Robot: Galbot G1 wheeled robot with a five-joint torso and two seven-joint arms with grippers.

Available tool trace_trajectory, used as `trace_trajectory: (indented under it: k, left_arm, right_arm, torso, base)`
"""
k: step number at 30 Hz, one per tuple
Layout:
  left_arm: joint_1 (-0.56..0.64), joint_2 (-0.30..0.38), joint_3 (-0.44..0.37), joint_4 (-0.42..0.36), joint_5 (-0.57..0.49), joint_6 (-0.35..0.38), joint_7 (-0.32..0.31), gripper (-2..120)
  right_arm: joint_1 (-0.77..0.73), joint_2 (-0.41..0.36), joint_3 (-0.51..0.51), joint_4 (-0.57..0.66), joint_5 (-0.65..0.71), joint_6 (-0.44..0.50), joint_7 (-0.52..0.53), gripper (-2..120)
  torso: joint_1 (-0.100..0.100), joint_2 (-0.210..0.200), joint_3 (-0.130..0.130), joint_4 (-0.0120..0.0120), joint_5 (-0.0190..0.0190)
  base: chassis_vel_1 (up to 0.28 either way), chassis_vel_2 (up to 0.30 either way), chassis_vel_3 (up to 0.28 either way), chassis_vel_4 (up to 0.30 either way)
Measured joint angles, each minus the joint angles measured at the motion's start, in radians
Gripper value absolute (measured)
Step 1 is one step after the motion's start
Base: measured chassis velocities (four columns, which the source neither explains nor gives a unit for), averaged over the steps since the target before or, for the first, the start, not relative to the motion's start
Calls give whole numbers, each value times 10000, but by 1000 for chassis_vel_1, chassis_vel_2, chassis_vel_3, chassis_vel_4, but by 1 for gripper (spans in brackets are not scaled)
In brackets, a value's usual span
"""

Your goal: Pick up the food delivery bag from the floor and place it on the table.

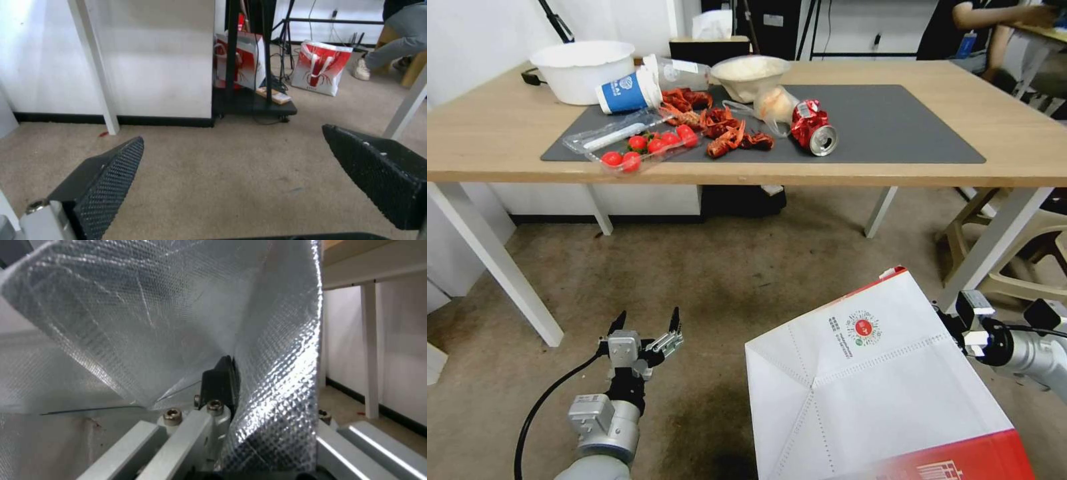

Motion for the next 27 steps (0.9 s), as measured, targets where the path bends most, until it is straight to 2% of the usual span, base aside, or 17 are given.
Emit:
trace_trajectory:
  k: [11,27]
  left_arm:
    - [44,10,13,-6,7,0,0,100]
    - [64,21,37,-56,19,-1,19,100]
  right_arm:
    - [-122,-4,81,40,0,7,25,0]
    - [-206,-7,128,130,0,20,75,0]
  torso:
    - [125,460,337,0,0]
    - [307,1004,698,0,0]
  base:
    - [0,0,0,0]
    - [0,0,0,0]
